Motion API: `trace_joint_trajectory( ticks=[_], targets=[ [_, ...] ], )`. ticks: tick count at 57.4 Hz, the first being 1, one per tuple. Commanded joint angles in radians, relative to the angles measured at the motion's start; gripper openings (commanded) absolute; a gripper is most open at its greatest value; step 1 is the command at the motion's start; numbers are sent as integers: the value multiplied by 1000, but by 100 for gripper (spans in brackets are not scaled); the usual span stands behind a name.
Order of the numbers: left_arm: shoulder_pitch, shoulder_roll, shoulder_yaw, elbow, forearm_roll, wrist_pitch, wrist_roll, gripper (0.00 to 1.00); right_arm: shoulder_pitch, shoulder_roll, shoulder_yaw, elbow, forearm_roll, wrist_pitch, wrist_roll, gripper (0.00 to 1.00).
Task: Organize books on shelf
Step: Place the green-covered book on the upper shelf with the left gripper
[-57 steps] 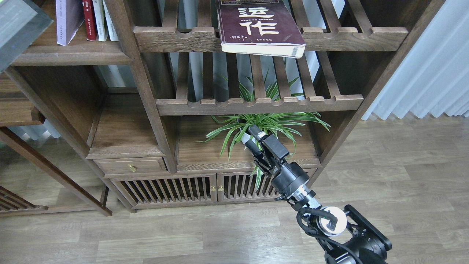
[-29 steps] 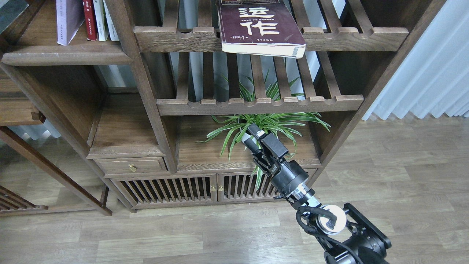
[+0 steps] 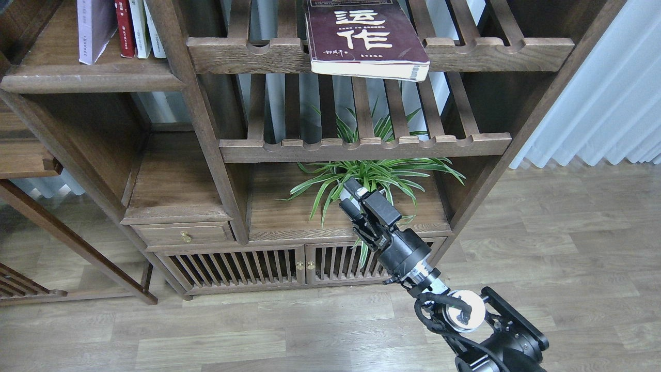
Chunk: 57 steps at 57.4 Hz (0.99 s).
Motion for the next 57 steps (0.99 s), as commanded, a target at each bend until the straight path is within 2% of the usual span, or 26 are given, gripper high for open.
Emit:
trace_joint_trajectory(
  ticks=[1, 5, 13, 27, 34, 42, 57],
  targets=[
    [-27, 6, 53, 24, 26, 72, -72, 0, 1, 0, -2, -6, 0, 0, 0, 88],
    [-64, 8, 104, 55, 63, 93, -105, 0, 0, 0, -4, -7, 0, 0, 0, 88],
    [-148, 15, 193, 130, 109, 98, -125, 0, 1, 0, -2, -10, 0, 0, 2, 88],
    [-177, 66, 300, 182, 141, 98, -175, 0, 0, 0, -2, -10, 0, 0, 2, 90],
    [-229, 94, 360, 229, 155, 98, -207, 0, -2, 0, -2, -12, 0, 0, 2, 90],
    [-295, 95, 426, 283, 161, 98, -227, 0, 0, 0, -4, -12, 2, 0, 2, 90],
    [-346, 94, 517, 371, 175, 99, -276, 0, 9, 0, -2, -9, 3, 0, 2, 90]
  ],
)
